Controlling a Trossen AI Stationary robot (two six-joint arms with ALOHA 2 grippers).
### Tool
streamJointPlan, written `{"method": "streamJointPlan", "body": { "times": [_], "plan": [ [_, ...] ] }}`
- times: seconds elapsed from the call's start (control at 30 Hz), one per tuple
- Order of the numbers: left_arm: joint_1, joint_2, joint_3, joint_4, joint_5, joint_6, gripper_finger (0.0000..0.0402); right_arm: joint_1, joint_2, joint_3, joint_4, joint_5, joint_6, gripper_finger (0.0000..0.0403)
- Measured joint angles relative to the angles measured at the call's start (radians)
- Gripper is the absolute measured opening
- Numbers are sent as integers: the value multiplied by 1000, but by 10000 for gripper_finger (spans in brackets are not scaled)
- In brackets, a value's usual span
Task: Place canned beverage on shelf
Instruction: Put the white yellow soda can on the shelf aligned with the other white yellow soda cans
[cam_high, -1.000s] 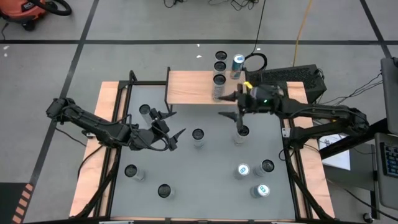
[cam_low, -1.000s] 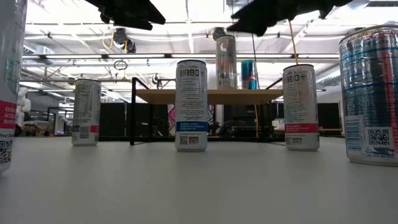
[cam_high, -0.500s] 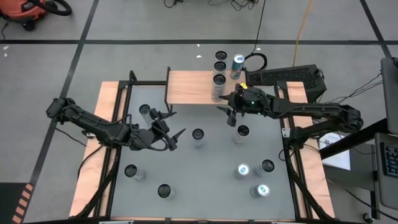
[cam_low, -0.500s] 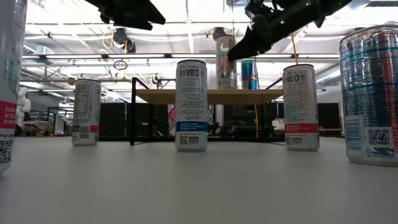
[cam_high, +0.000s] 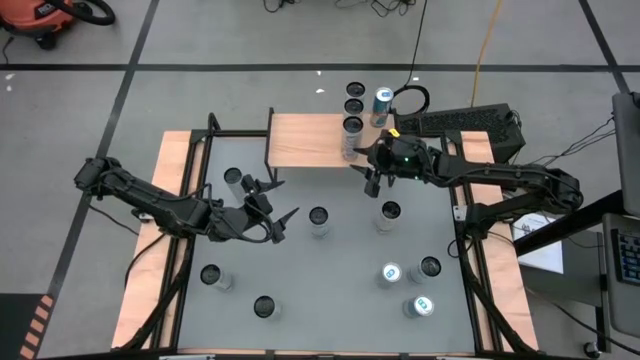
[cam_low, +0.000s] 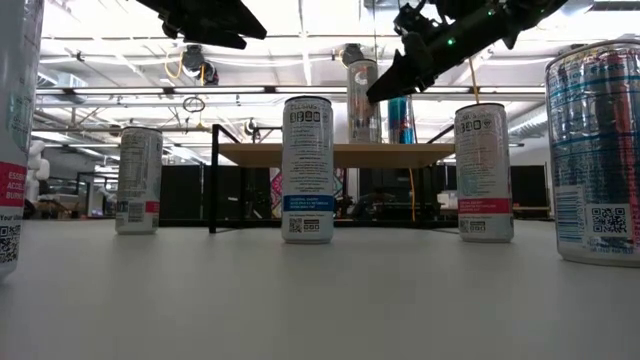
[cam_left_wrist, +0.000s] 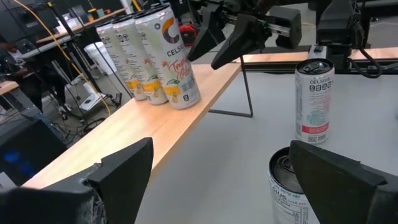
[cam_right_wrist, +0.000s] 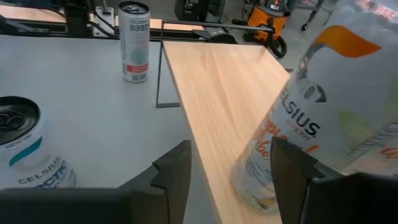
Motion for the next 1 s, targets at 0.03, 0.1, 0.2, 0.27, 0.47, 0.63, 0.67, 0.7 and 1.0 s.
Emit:
{"method": "streamJointPlan", "body": {
  "times": [0.03,0.1,0.2,0.27,0.47,0.63,0.67,0.7,1.0],
  "plan": [
    [0,0,0,0,0,0,370,0,0,0,0,0,0,151],
    [0,0,0,0,0,0,370,0,0,0,0,0,0,150],
    [0,0,0,0,0,0,370,0,0,0,0,0,7,150],
    [0,0,0,0,0,0,370,0,0,0,0,0,20,150],
    [0,0,0,-2,0,-16,370,0,0,0,0,0,42,150],
    [0,0,0,-4,0,-23,370,0,0,0,0,2,49,150],
    [0,0,0,-4,0,-23,370,0,0,0,0,5,50,150],
    [0,0,0,-4,0,-23,370,1,1,0,0,13,53,150],
    [-3,0,0,-36,9,-47,370,37,5,0,15,37,88,150]
  ]
}}
